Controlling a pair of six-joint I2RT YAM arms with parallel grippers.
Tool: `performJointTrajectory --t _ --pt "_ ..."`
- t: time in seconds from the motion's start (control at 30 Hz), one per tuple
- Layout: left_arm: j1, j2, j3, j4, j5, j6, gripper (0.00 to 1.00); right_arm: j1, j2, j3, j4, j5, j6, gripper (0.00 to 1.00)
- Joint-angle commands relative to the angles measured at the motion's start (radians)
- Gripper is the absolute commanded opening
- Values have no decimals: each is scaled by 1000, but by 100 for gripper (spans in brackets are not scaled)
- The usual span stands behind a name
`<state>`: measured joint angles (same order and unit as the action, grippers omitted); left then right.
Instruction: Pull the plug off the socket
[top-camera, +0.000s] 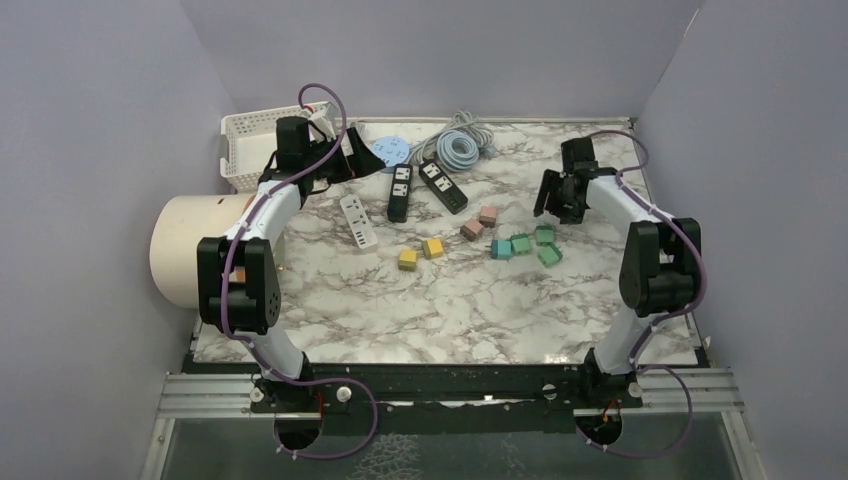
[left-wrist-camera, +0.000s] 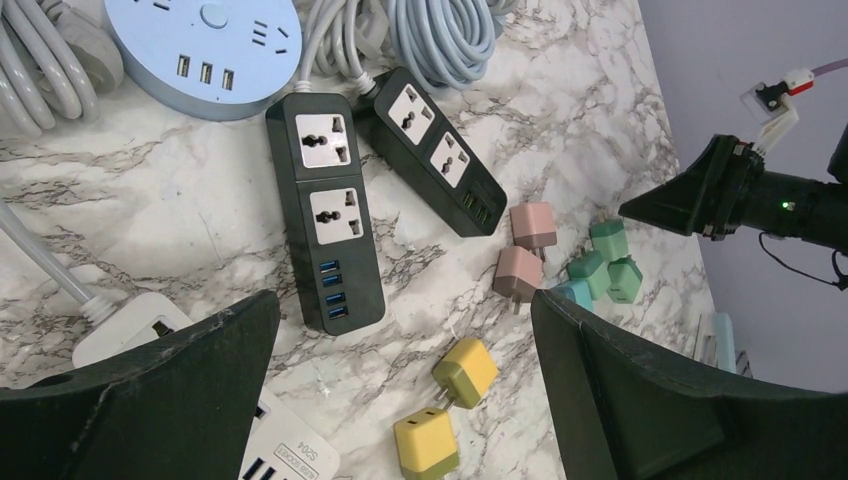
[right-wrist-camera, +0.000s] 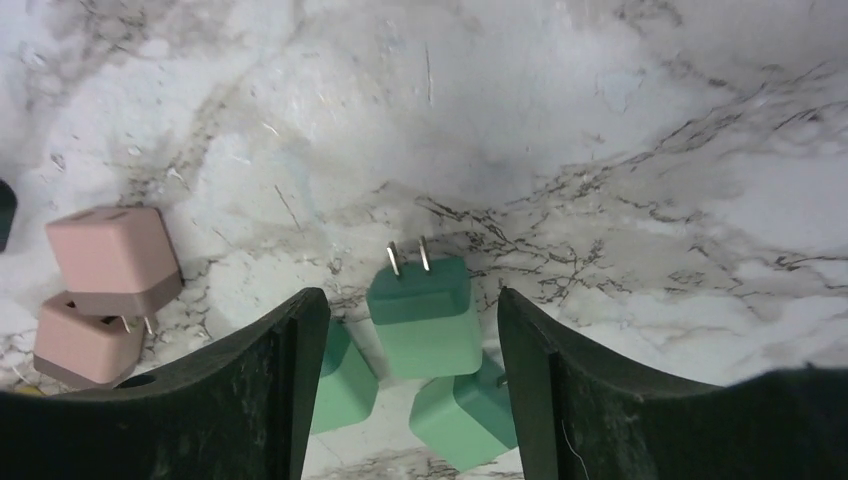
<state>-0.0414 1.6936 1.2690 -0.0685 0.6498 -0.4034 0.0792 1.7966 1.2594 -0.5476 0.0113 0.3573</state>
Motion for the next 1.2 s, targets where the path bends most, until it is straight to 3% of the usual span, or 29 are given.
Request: performJointTrajectory --t 0.0,0.23,0.53,0.8,1.17 --pt "-2 -27 -3 19 2 4 99 88 -48 85 -17 99 -28 67" --pt "-5 -25 -7 17 -4 6 99 215 134 292 -71 77 -14 67" --pt "-6 -24 -3 11 -6 11 99 253 310 380 -66 25 5 66" --pt "-6 -24 -2 8 -7 14 99 284 331 359 -37 -12 3 64" --pt "-6 -33 0 4 -9 21 99 337 243 165 25 -64 99 51"
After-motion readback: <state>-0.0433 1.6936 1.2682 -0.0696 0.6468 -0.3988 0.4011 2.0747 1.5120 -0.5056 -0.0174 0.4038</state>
